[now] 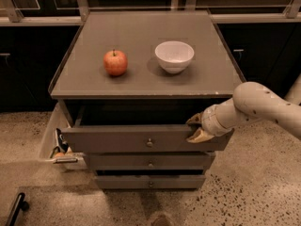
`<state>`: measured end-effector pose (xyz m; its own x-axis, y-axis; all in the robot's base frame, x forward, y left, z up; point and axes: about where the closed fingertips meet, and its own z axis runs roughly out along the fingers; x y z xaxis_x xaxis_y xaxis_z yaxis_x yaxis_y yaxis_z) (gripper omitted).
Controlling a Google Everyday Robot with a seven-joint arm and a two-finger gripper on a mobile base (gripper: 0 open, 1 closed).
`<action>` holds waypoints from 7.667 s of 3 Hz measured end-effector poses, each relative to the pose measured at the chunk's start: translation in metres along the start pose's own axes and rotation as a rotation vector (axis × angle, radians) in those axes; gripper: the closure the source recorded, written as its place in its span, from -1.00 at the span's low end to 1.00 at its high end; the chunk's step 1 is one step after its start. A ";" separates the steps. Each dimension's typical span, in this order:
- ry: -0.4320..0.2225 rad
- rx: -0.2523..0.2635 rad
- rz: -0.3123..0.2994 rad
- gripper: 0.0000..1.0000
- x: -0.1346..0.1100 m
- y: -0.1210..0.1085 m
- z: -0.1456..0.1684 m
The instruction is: Open top drawer
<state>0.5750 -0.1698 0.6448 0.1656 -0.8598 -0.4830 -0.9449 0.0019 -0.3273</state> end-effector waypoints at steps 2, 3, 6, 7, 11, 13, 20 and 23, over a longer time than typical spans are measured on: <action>-0.044 -0.003 0.013 -0.11 0.001 0.011 0.000; -0.093 -0.008 0.024 0.36 0.009 0.042 -0.013; -0.094 -0.006 0.024 0.63 0.009 0.053 -0.020; -0.094 -0.006 0.024 0.16 0.009 0.053 -0.020; -0.142 -0.047 0.013 -0.25 0.014 0.116 -0.035; -0.142 -0.047 0.013 0.68 0.009 0.112 -0.043; -0.173 -0.151 -0.013 1.00 0.007 0.160 -0.056; -0.173 -0.151 -0.013 -0.30 0.007 0.160 -0.056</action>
Offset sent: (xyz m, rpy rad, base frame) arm -0.0235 -0.0074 -0.0065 0.1066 0.0158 0.0060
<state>0.4094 -0.2036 0.6347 0.2120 -0.7588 -0.6159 -0.9718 -0.0968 -0.2152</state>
